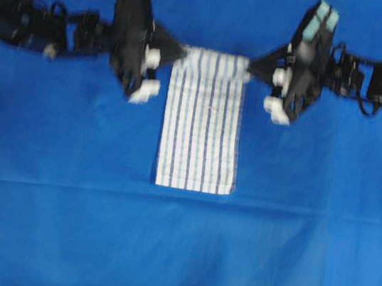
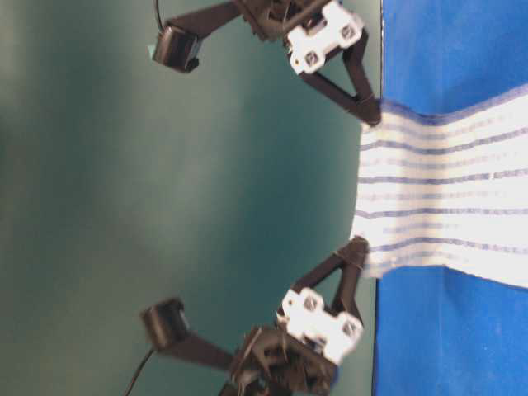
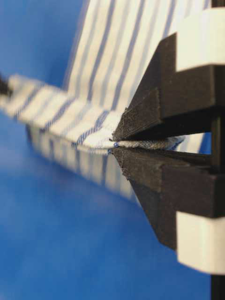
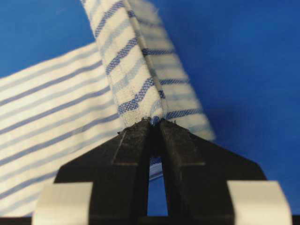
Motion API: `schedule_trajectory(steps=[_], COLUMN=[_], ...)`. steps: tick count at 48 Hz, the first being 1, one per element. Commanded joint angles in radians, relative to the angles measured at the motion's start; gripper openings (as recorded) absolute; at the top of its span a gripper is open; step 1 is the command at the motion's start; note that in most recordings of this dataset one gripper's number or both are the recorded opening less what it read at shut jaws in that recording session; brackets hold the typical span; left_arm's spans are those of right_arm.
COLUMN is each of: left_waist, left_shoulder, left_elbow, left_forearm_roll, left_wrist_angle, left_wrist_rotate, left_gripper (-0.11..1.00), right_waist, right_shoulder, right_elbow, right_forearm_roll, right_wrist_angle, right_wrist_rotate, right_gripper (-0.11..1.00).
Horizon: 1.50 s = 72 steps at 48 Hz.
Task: Fold the blue towel.
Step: 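Fold the top end down onto the bottom half and lower it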
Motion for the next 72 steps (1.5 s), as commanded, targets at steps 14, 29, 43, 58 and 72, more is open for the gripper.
schedule_trajectory(steps=[14, 29, 43, 58, 72], left_waist=[-0.202, -0.351, -0.390, -0.390, -0.365], left_shoulder=[-0.052, -0.035, 0.032, 0.064, 0.091], left_elbow=[0.072, 0.084, 0.086, 0.091, 0.087], left_forearm_roll=[-0.005, -0.005, -0.006, -0.011, -0.011], left_wrist_angle=[-0.034, -0.037, -0.101, -0.126, -0.126], left_wrist_rotate=[-0.028, -0.028, -0.031, -0.035, -0.075], left_gripper=[0.03, 0.03, 0.03, 0.03, 0.03], right_waist=[0.181, 0.270, 0.308, 0.322, 0.345], right_shoulder=[-0.026, -0.020, -0.012, 0.014, 0.066], right_elbow=[0.017, 0.018, 0.012, 0.008, -0.014], right_forearm_roll=[0.041, 0.074, 0.081, 0.089, 0.089], right_wrist_angle=[0.049, 0.100, 0.109, 0.138, 0.141], right_wrist_rotate=[-0.002, 0.002, 0.002, 0.021, 0.060], right_gripper=[0.08, 0.08, 0.08, 0.08, 0.09])
